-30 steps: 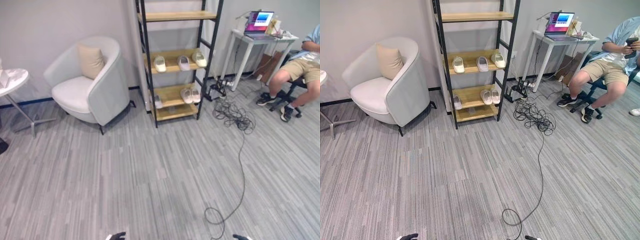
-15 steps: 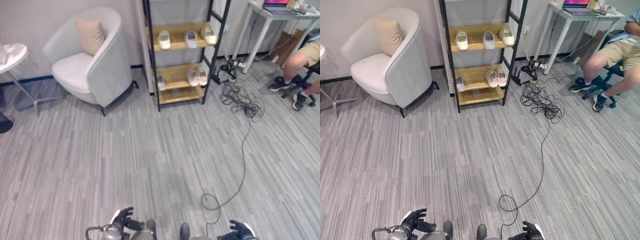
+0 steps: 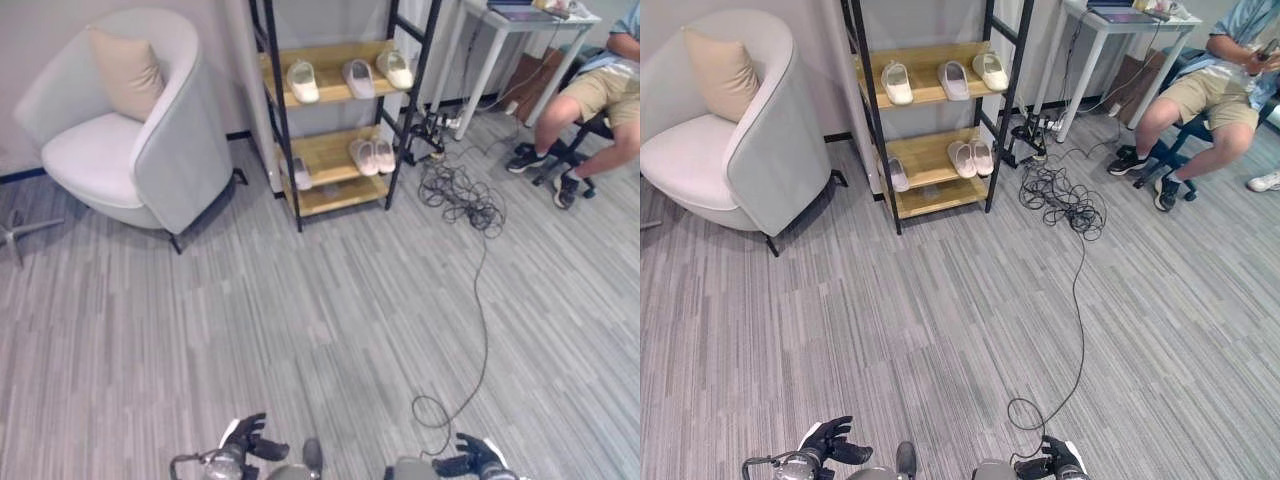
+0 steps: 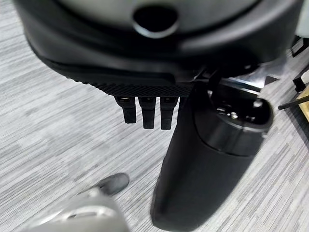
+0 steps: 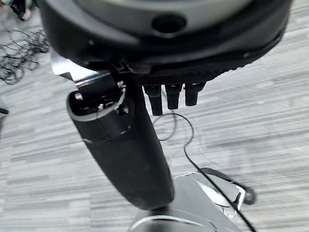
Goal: Arrange the slippers neatly on the shoe rack.
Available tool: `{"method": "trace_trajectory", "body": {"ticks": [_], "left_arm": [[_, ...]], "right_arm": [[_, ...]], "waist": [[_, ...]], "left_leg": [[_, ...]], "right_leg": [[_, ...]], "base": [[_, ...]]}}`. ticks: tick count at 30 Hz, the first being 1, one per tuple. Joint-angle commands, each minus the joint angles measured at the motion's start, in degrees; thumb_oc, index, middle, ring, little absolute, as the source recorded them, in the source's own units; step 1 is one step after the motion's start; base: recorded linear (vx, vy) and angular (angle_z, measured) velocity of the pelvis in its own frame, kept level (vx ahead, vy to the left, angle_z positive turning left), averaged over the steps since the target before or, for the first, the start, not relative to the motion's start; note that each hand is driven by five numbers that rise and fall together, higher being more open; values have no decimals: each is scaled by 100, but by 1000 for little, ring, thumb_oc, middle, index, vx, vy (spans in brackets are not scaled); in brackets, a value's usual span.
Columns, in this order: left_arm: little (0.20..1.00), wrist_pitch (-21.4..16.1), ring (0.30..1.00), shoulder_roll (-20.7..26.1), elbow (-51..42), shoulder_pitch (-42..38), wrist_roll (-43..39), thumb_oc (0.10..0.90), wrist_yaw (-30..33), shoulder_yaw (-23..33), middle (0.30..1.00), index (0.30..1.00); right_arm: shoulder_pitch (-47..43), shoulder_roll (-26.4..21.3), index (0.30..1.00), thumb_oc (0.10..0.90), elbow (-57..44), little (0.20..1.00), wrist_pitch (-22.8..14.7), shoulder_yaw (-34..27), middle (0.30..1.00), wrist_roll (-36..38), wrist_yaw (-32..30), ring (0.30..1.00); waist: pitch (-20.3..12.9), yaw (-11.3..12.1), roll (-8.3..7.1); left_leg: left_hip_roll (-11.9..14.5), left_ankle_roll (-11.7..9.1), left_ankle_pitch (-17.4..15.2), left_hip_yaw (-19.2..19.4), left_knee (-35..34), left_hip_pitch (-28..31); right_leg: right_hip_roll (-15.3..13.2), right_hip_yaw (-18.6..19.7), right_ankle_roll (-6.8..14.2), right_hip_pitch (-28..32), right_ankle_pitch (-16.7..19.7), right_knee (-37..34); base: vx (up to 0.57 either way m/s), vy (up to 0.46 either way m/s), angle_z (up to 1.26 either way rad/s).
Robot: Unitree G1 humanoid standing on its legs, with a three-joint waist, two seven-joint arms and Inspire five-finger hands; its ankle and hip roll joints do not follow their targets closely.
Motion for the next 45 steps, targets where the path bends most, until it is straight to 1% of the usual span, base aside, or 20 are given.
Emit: {"method": "trace_trajectory", "body": {"ticks": [1, 6, 9, 10, 11, 13, 15, 17, 18, 20, 21, 24, 30, 32, 34, 35, 37, 41, 43, 45], "left_arm": [[900, -180, 900, 18, -119, 60, -1, 800, 95, 97, 900, 900], [900, -214, 900, -11, -11, -1, 193, 800, 114, 39, 900, 900], [900, -201, 900, -82, 27, 41, 266, 800, 124, -7, 900, 900], [900, -166, 900, -116, 26, 0, 219, 800, 89, -39, 900, 900], [900, -165, 900, -114, 25, -3, 219, 800, 89, -39, 900, 900], [900, -135, 900, -151, -32, -79, 207, 800, 74, -145, 900, 900], [900, -120, 900, -139, -53, -159, 174, 800, 93, -182, 900, 900], [900, -117, 900, -124, -82, -205, 139, 800, 86, -211, 900, 900], [900, -135, 900, -124, -110, -223, 118, 800, 84, -228, 900, 900], [900, -150, 900, -122, -130, -205, 113, 800, 77, -231, 900, 900], [900, -157, 900, -111, -159, -147, 97, 800, 81, -199, 900, 900], [900, -167, 900, -99, -153, -85, 110, 800, 82, -159, 900, 900], [900, -181, 900, -74, -98, 162, 66, 800, 54, 33, 900, 900], [900, -185, 900, -57, -166, 190, -19, 800, 54, 89, 900, 900], [900, -179, 900, -36, -211, 175, -29, 800, 49, 79, 900, 900], [900, -172, 900, 16, -338, 135, -70, 800, 47, 35, 900, 900], [900, -175, 900, 69, -465, 121, -64, 800, 66, 4, 900, 900], [900, -190, 900, 43, -498, 74, -103, 800, 48, -15, 900, 900], [900, -198, 900, 31, -459, 63, -90, 800, 45, -34, 900, 900], [900, -211, 900, 6, -461, 59, -35, 800, 36, -70, 900, 900]], "right_arm": [[-211, -210, 900, 800, -219, 900, -76, 63, 900, -91, -38, 900], [-106, -280, 900, 800, -266, 900, -34, 86, 900, -167, -21, 900], [-3, -265, 900, 800, -239, 900, -63, 122, 900, -161, -1, 900], [-34, -254, 900, 800, -178, 900, -83, 117, 900, -78, -9, 900], [-37, -252, 900, 800, -176, 900, -84, 116, 900, -77, -9, 900], [-30, -265, 900, 800, -214, 900, -123, 73, 900, 87, -42, 900], [-42, -284, 900, 800, -169, 900, -130, 47, 900, 204, -96, 900], [-24, -304, 900, 800, -125, 900, -102, 20, 900, 267, -99, 900], [-47, -318, 900, 800, -83, 900, -113, 13, 900, 280, -113, 900], [-56, -332, 900, 800, -46, 900, -123, 17, 900, 269, -113, 900], [-44, -332, 900, 800, -44, 900, -131, 17, 900, 257, -129, 900], [-39, -318, 900, 800, 4, 900, -138, 32, 900, 219, -143, 900], [12, -208, 900, 800, 28, 900, -105, 125, 900, -36, -83, 900], [9, -159, 900, 800, 43, 900, -73, 144, 900, -190, -16, 900], [-12, -156, 900, 800, 20, 900, -64, 151, 900, -186, -7, 900], [-36, -164, 900, 800, -21, 900, -45, 164, 900, -193, 10, 900], [-18, -155, 900, 800, -110, 900, -54, 169, 900, -203, 11, 900], [-56, -150, 900, 800, -93, 900, -69, 187, 900, -170, 16, 900], [-66, -150, 900, 800, -87, 900, -70, 200, 900, -157, 22, 900], [-33, -174, 900, 800, -98, 900, -59, 243, 900, -117, 15, 900]], "waist": [[43, -107, -37], [25, -306, -20], [-120, -357, 9], [-100, -344, -13], [-102, -354, -9], [33, -302, -130], [136, -266, -259], [215, -157, -309], [236, -23, -311], [204, 42, -306], [162, 173, -200], [153, 320, -106], [-118, 573, -169], [-220, 700, -286], [-224, 677, -276], [-134, 552, -216], [-104, 462, -66], [-67, 272, 27], [-45, 191, 30], [22, -34, -77]], "left_leg": [[150, -242, -1192, -328, 353, 417], [243, -419, -1437, -523, 75, 1008], [450, -609, -1337, -572, 482, 999], [690, -818, -761, -531, 1467, 634], [701, -829, -778, -547, 1514, 601], [929, -812, -231, -493, 2583, 24], [913, -790, -93, -525, 3280, -391], [936, -740, -312, -376, 3433, -873], [638, -647, -527, -320, 3019, -1337], [504, -605, -592, -237, 2566, -1442], [446, -631, -324, -124, 1743, -1678], [369, -705, 122, -36, 981, -1724], [241, -537, 100, 14, 1074, -1731], [120, -290, -228, 203, 1159, -1436], [87, -221, -276, 184, 1096, -1298], [-29, -41, -488, 39, 1033, -977], [3, 30, -656, -81, 911, -663], [-91, 14, -891, -436, 696, -146], [-124, 5, -942, -551, 606, 17], [-303, -43, -1101, -944, 446, 404]], "right_leg": [[-35, -470, 79, 38, 964, -1592], [25, -307, 211, -155, 1297, -2136], [254, -263, -31, 120, 1258, -2153], [407, -266, -224, 349, 1125, -2213], [414, -280, -232, 347, 1126, -2218], [494, -247, -502, 670, 971, -2339], [575, -198, -641, 914, 854, -2447], [591, -197, -669, 1215, 717, -2561], [641, -127, -621, 1471, 598, -2704], [650, -116, -561, 1566, 524, -2768], [804, -55, -515, 1781, 381, -2841], [952, 58, -484, 2101, 208, -2911], [847, 330, -322, 2612, -67, -2778], [384, 178, 102, 2380, 308, -1670], [333, 242, 218, 2120, 629, -1178], [275, 346, 344, 1747, 1098, -236], [215, 232, 283, 1298, 1168, 230], [274, -51, -10, 721, 622, -405], [405, -15, -44, 581, 581, -615], [768, 326, 21, 208, 887, -1607]], "base": [[404, -109, 20], [373, -124, 10], [370, -258, 41], [130, -202, 43], [195, -310, 36], [144, -247, 15], [212, -250, -16], [325, -139, -11], [301, -54, 10], [340, 8, -5], [488, 55, -32], [306, 44, -36], [377, 115, -37], [437, 248, -65], [231, 178, -46], [189, 164, -16], [265, 168, 34], [309, 28, 37], [252, -17, 56], [509, -69, 71]]}}
